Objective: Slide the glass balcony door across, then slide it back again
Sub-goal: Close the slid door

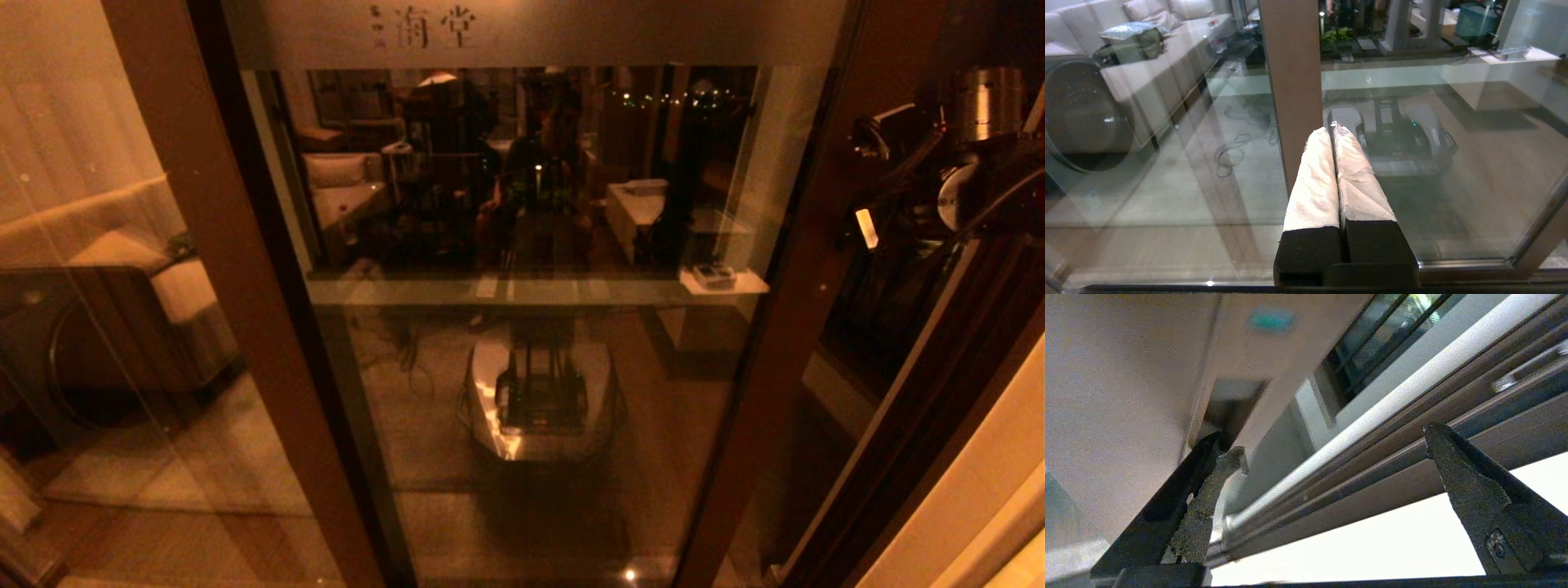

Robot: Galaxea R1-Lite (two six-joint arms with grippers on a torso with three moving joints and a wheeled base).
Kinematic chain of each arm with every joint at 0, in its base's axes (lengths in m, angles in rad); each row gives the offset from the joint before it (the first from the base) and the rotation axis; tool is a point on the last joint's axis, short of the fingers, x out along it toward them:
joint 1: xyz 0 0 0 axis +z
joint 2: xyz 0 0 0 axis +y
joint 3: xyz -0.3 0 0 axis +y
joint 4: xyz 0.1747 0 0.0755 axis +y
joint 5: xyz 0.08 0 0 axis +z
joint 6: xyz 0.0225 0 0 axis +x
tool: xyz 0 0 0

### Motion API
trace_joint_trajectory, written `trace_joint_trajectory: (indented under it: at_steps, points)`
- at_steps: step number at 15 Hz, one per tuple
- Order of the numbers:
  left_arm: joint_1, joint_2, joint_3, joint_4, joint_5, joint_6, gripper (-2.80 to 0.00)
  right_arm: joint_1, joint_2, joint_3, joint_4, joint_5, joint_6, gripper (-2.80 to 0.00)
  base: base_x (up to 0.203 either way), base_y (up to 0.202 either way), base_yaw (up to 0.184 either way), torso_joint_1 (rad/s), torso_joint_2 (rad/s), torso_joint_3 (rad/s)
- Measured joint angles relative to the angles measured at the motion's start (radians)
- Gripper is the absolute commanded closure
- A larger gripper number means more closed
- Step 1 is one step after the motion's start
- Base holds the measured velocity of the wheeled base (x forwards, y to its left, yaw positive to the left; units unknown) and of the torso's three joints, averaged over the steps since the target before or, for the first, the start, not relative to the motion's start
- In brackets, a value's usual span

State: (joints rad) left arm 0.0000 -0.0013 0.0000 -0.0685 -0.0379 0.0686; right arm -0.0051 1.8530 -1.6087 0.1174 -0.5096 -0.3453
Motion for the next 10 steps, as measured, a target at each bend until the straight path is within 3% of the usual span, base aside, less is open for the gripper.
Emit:
trace_joint_trajectory:
  at_steps: [10]
  points:
    - [0.0, 0.0, 0.0, 0.0, 0.0, 0.0, 0.0, -0.068, 0.043, -0.031, 0.009, -0.001, -0.004, -2.8, 0.0, 0.0, 0.0, 0.0, 0.0, 0.0]
